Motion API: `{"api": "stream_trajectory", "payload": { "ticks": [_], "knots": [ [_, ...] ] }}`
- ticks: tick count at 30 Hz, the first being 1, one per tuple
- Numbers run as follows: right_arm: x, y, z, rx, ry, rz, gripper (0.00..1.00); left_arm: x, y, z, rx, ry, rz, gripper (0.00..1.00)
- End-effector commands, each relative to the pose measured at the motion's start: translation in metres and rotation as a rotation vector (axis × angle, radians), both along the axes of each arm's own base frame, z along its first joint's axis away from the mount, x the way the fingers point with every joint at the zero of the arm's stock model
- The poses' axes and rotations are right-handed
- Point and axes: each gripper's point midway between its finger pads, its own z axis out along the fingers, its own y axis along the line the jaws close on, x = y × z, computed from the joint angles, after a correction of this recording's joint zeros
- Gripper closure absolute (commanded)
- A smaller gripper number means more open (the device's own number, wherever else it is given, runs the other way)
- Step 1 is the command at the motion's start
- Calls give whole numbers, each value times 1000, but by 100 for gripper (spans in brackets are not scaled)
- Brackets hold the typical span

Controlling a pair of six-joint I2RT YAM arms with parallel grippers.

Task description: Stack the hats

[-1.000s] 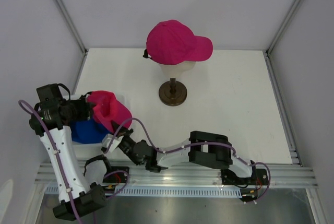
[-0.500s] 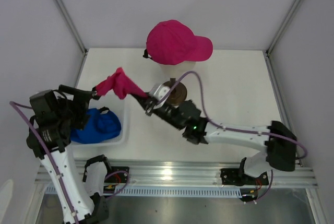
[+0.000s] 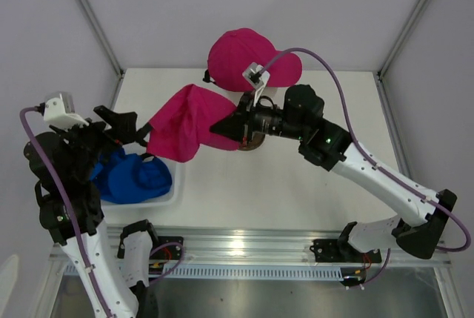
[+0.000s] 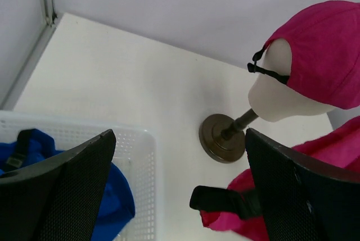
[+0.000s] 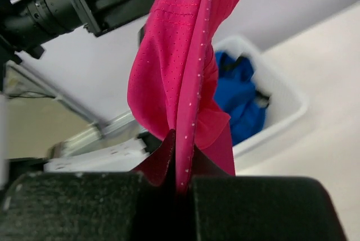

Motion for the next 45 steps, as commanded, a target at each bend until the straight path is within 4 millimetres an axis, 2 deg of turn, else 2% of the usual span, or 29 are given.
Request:
{"api": "stream_trajectory", "payload": {
  "ticks": [1,5,7,10,11,12,13,16,17,19,20,22,23,24,26,27,28,29,31,32,33,34,35,37,40,41,42,43,45],
  "knots": [
    [-28,-25,-19,-149,370,31,100,1,6,40,157,-130,-2,0],
    [-39,-49,-25,-21,677,132,100,1,-23,35,94,-129,-163,0],
    [-25,-66,-31,50,746,87,100,7,-22,18,3,-78,-153,1],
    [-9,-103,-75,-40,919,-155,100,4,-18,-10,-55,10,-102,0],
    [-11,-111,-77,-29,932,-186,100,3,-18,-21,-58,30,-107,0],
    [-20,-120,-64,38,957,-189,100,-3,-22,-28,-45,23,-120,1],
    [-19,-124,-75,58,995,-209,100,-5,-25,-28,-39,2,-138,1],
    [-8,-137,-71,212,1106,-249,100,-9,-44,-38,-82,-4,-243,0],
    [-6,-137,-40,315,1031,-171,100,-10,-48,-42,-101,7,-265,0],
    [-4,-133,-8,382,1012,-103,100,-10,-48,-44,-115,25,-263,0],
    [-14,-133,33,399,931,-53,100,-11,-47,-44,-118,32,-253,0],
    [-18,-125,50,360,855,-46,100,-15,-48,-39,-103,23,-249,0],
    [-25,-122,44,309,876,-68,100,-17,-49,-35,-98,14,-251,1],
    [-22,-122,23,260,899,-116,100,-18,-49,-35,-96,12,-253,1],
    [-15,-131,-48,125,967,-258,100,-19,-50,-37,-99,11,-254,1],
    [-11,-133,-110,51,1071,-319,100,-19,-51,-41,-104,19,-261,0],
    [-20,-129,-123,62,1164,-267,100,-18,-51,-44,-108,28,-265,1],
    [-23,-121,-122,122,1140,-207,100,-18,-52,-49,-115,44,-273,1],
    [-21,-116,-89,169,1074,-196,100,-17,-52,-51,-121,48,-275,1],
    [-16,-113,-99,64,1046,-245,100,-17,-53,-52,-126,49,-279,1],
    [-18,-108,-74,54,983,-222,100,-17,-54,-49,-129,43,-284,0],
    [-25,-106,-16,115,878,-148,100,-17,-55,-48,-134,42,-290,0],
    [-30,-101,16,172,814,-77,100,-16,-55,-46,-137,39,-291,0],
    [-37,-94,32,182,790,-2,100,-14,-57,-44,-149,40,-309,0],
    [-23,-106,-70,-80,866,-241,100,-12,-59,-50,-176,58,-327,1],
    [-27,-112,-129,-176,971,-276,100,-9,-57,-63,-206,90,-314,1],
    [-33,-107,-133,-102,1090,-231,100,-7,-56,-68,-215,99,-308,1],
    [-49,-105,-114,2,1104,-103,100,-7,-56,-72,-219,104,-306,0],
    [-49,-100,-84,149,1041,2,100,-3,-54,-94,-258,155,-289,0]
  ]
}}
